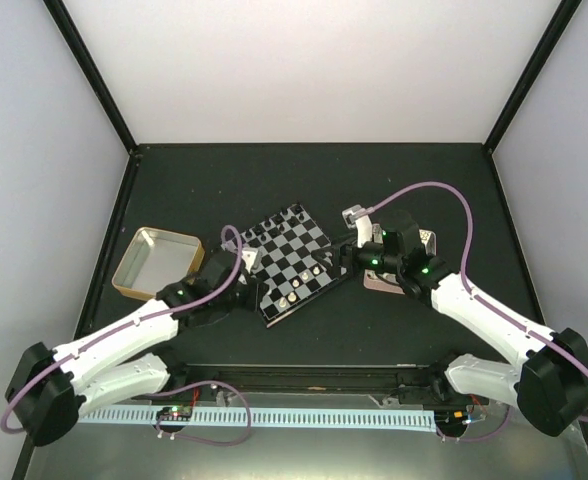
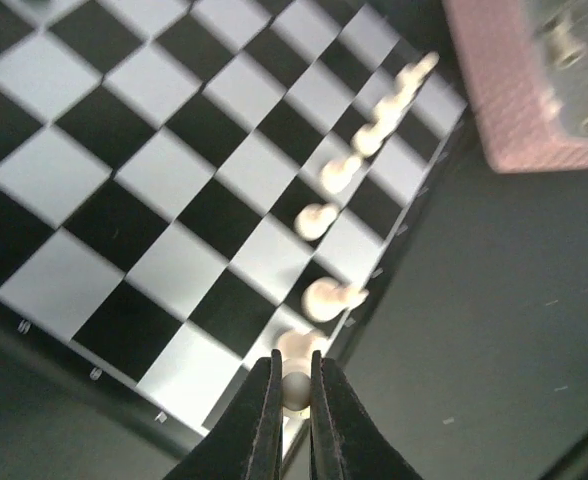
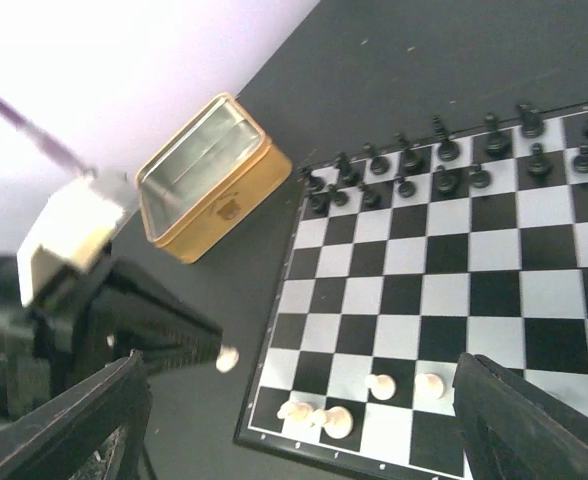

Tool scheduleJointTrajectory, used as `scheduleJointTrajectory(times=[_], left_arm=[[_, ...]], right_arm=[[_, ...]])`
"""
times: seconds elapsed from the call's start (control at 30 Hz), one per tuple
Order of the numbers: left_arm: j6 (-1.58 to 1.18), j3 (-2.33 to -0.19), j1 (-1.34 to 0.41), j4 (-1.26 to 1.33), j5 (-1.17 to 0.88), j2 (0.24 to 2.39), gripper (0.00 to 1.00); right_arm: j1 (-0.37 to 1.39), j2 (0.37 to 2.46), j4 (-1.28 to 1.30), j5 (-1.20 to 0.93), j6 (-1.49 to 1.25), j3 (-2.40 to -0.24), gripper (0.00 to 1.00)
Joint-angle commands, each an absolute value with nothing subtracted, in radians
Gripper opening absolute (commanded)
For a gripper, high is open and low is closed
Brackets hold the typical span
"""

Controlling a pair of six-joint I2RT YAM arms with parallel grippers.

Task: Set up the chess pieces on the board
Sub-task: Place the chess piece on the chessboard.

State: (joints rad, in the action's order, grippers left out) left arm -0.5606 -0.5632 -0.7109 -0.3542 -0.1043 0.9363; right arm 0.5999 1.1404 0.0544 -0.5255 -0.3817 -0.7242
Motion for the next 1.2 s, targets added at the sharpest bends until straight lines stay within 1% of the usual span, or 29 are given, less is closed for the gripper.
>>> scheduleJointTrajectory(times=[0.0,0.27,0.5,0.8,0.9,1.03,1.17], left_arm=[[-0.548,-0.532,-0.784,-0.368,0.103,0.997,0.02],[-0.551,-0.501,-0.814,-0.303,0.141,1.128,0.01],[-0.536,-0.491,-0.814,-0.254,0.163,1.159,0.02],[-0.524,-0.483,-0.816,-0.232,0.13,1.182,0.04],[-0.519,-0.471,-0.815,-0.219,0.126,1.18,0.08],[-0.52,-0.48,-0.815,-0.222,0.116,1.201,0.17],[-0.52,-0.493,-0.815,-0.239,0.113,1.181,0.3]], right_arm=[[0.597,1.145,0.018,-0.386,-0.44,-0.718,0.84],[0.596,1.167,0.031,-0.38,-0.451,-0.723,0.84],[0.596,1.173,0.028,-0.379,-0.456,-0.719,0.84],[0.596,1.178,0.031,-0.37,-0.458,-0.723,0.84],[0.597,1.179,0.032,-0.368,-0.457,-0.723,0.84],[0.597,1.18,0.039,-0.369,-0.458,-0.727,0.84],[0.595,1.169,0.059,-0.342,-0.468,-0.737,0.84]])
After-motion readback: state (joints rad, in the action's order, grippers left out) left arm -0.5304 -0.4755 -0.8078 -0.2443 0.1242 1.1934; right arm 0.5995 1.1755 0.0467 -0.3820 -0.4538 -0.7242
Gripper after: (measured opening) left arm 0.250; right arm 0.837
